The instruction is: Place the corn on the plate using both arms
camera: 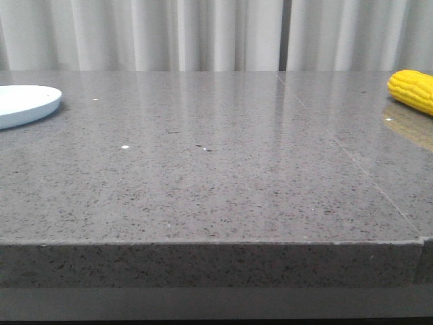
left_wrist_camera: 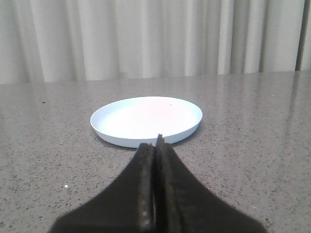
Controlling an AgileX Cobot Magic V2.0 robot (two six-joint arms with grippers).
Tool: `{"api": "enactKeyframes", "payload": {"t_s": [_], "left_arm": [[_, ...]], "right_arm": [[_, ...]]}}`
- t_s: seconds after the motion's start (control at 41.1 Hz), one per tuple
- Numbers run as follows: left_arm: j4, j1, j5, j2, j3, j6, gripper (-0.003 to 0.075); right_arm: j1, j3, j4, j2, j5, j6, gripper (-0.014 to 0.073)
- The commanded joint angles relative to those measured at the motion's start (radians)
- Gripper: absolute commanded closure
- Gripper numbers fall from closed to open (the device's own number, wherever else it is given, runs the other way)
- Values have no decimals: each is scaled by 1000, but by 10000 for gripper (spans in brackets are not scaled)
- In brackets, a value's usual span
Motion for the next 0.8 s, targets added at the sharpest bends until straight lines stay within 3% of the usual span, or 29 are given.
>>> {"api": "enactKeyframes", "payload": {"t_s": [0.0, 0.438, 0.584, 0.779], "left_arm": [[-7, 4, -85, -18, 21, -11, 741], [-7, 4, -85, -18, 21, -11, 741], [-5, 2, -181, -18, 14, -11, 741], [-7, 1, -152, -13, -139, -11, 741]], "right_arm": [[-6, -22, -8, -18, -74, -3, 680], [-6, -22, -8, -18, -83, -3, 680], [-6, -34, -8, -18, -117, -6, 680], [-6, -207, -8, -17, 38, -7, 680]]}}
